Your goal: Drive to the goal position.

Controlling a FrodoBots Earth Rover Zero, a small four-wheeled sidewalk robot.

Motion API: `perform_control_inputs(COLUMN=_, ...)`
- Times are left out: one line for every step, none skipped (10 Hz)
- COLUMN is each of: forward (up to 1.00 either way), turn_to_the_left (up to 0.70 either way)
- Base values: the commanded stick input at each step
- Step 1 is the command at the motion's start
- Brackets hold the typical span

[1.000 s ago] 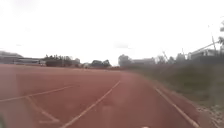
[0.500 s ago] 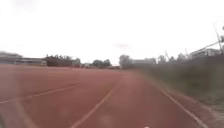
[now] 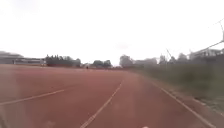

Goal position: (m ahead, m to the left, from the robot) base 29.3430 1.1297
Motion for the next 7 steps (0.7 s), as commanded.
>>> perform_control_inputs(forward=0.70, turn_to_the_left=0.00)
perform_control_inputs(forward=0.70, turn_to_the_left=0.00)
perform_control_inputs(forward=0.70, turn_to_the_left=0.00)
perform_control_inputs(forward=0.70, turn_to_the_left=0.00)
perform_control_inputs(forward=0.70, turn_to_the_left=0.00)
perform_control_inputs(forward=0.70, turn_to_the_left=0.00)
perform_control_inputs(forward=0.70, turn_to_the_left=-0.35)
